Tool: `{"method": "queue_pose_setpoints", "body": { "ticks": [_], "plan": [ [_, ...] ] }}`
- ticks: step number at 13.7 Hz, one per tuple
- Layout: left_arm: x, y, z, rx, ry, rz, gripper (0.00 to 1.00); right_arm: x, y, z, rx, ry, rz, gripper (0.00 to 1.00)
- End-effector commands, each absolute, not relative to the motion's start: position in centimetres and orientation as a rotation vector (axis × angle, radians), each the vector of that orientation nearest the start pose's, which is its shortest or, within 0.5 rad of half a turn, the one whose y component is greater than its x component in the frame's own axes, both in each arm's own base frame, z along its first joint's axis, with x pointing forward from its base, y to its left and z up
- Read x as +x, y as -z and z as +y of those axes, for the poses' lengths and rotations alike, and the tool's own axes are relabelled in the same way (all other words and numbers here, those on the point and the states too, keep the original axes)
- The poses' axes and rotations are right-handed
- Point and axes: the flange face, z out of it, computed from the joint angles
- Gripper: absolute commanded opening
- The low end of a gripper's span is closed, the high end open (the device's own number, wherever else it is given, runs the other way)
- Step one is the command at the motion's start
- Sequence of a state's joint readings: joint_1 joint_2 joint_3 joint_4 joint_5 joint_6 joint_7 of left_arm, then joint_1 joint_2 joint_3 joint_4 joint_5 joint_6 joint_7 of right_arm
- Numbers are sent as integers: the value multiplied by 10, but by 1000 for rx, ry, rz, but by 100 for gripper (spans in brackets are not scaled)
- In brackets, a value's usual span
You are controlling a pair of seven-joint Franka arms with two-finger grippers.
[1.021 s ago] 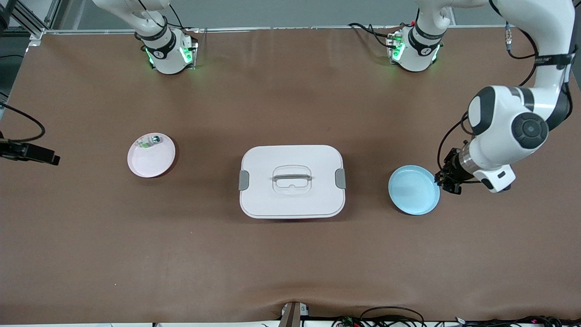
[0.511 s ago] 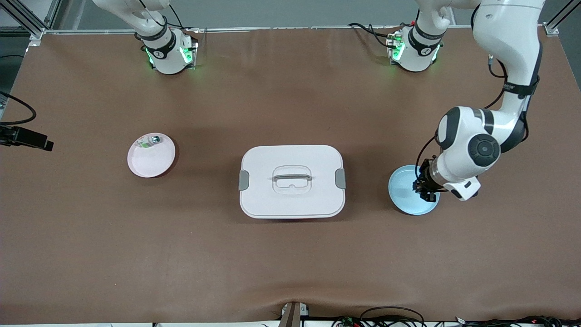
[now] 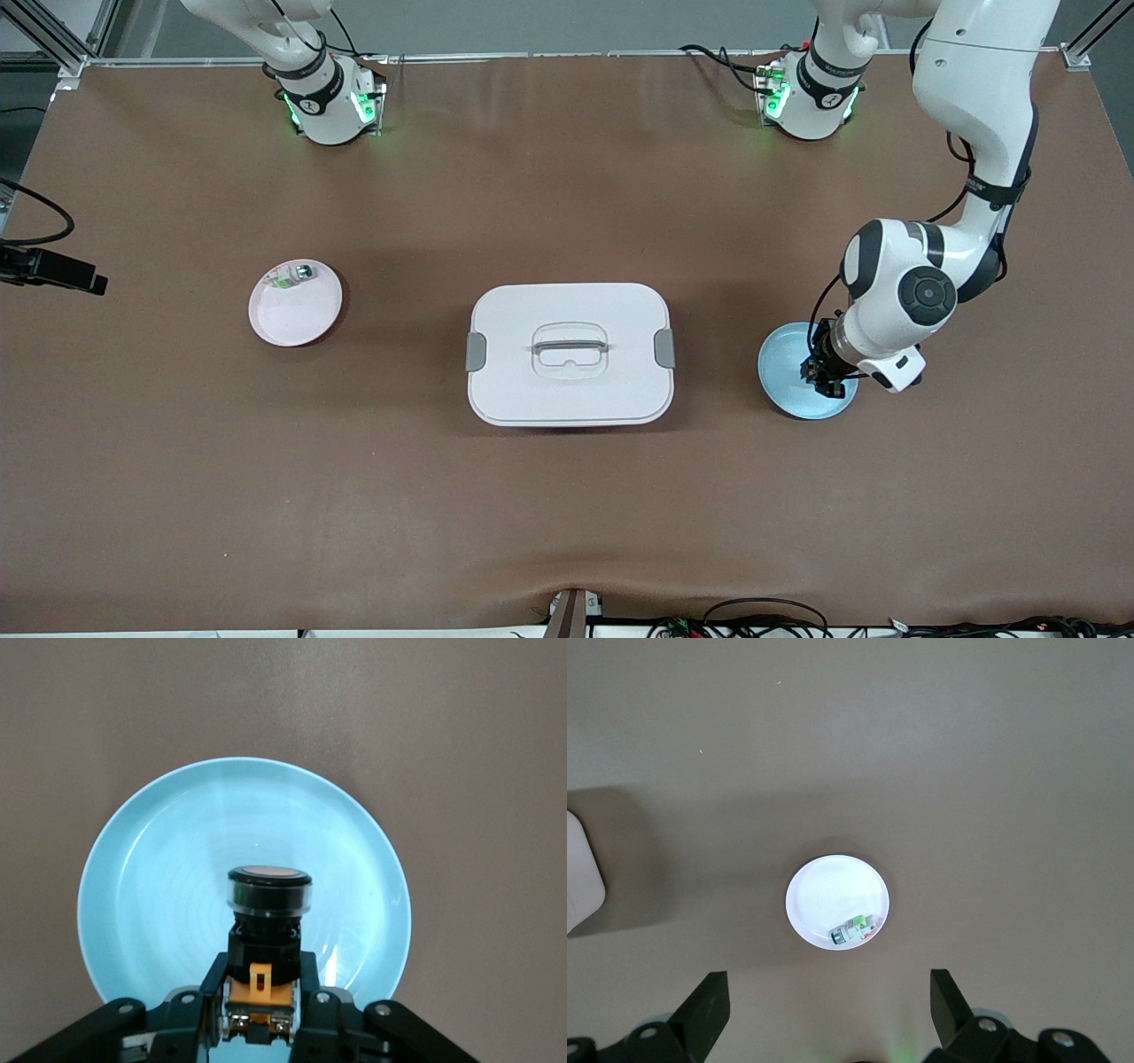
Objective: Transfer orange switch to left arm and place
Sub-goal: 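Open the left gripper to release the switch on the plate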
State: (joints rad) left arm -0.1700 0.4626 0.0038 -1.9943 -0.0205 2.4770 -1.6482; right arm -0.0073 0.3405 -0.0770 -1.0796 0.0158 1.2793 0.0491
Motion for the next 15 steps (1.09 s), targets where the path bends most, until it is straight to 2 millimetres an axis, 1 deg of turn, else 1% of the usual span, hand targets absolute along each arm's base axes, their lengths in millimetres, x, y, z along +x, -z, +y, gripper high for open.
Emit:
{"method": "queue_pose_setpoints", "body": {
  "ticks": [1, 2, 4, 7, 9, 14, 15],
  "plan": [
    [604, -224, -95, -2310, 38, -2170, 0, 611, -638, -38, -3131, -204, 193, 100],
    [604, -220, -95, -2310, 38, -2170, 0, 610, -638, -39, -3130, -209, 198, 100],
    [605, -215, -95, -2315, 48, -2177, 0, 604, -632, -40, -3127, -225, 197, 100],
    [604, -210, -95, -2311, 42, -2174, 0, 594, -634, -42, -3124, -184, 198, 100],
    [604, -206, -95, -2307, 38, -2176, 0, 588, -634, -36, -3124, -170, 184, 100],
    [604, -204, -97, -2308, 45, -2181, 0, 568, -627, -40, -3118, -103, 194, 100],
    [605, -205, -97, -2316, 48, -2174, 19, 565, -625, -39, -3118, -98, 192, 100]
  ]
}}
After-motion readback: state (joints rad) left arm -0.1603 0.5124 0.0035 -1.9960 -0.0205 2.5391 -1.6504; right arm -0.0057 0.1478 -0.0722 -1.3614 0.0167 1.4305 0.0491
